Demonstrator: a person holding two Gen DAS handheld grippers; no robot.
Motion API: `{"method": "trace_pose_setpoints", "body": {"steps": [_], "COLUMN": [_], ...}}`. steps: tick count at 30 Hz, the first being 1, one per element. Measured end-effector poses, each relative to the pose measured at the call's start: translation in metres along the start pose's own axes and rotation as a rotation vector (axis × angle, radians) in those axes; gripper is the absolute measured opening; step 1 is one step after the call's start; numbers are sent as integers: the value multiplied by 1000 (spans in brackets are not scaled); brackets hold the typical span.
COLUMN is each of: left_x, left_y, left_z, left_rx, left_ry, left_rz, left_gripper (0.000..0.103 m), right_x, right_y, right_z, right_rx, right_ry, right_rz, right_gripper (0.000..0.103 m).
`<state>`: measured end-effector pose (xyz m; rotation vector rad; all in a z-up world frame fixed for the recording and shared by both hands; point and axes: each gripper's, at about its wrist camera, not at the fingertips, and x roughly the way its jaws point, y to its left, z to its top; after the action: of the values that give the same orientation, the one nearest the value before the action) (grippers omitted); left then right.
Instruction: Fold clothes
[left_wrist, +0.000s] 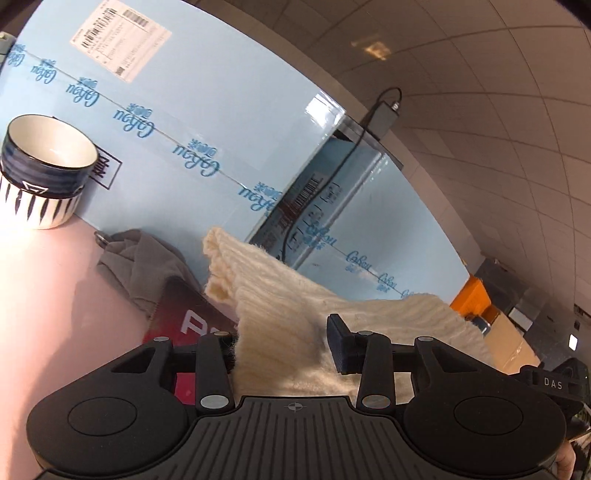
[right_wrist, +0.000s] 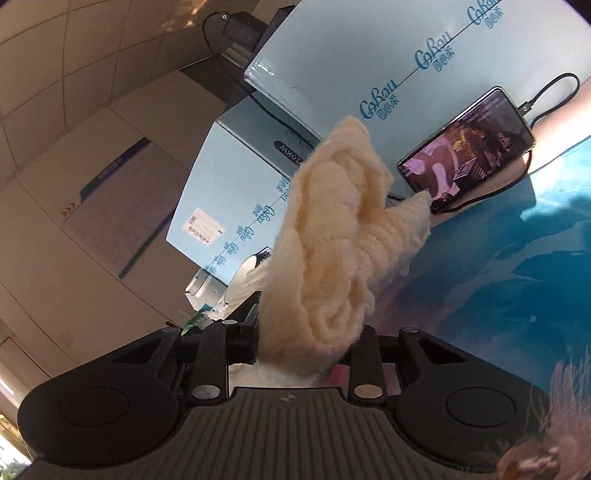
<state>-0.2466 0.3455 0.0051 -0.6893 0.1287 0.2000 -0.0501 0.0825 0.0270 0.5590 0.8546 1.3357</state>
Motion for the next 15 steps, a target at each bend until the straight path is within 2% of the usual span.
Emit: {"method": "trace_pose_setpoints", "body": {"steps": [4,8,13,15], "left_x": [-9,-2,7,15], "left_y": [19,23,36,37], "left_z": [8,8,10,11], "left_rx": [-62,-27,-83,-70], "left_ry": [-65,-65,-119,-123], "left_rz": [79,162,164,175], "left_gripper": [37,37,37,37], "right_x": [43,76,98,105], "right_y": [10,10,-2,-9], "right_z": [3,5,10,11], "right_rx": [-63,-103,-119,-116], "right_ry": [24,38,21,14], "right_rz": [14,-11,-28,-49], "right_gripper": [28,28,28,28]}}
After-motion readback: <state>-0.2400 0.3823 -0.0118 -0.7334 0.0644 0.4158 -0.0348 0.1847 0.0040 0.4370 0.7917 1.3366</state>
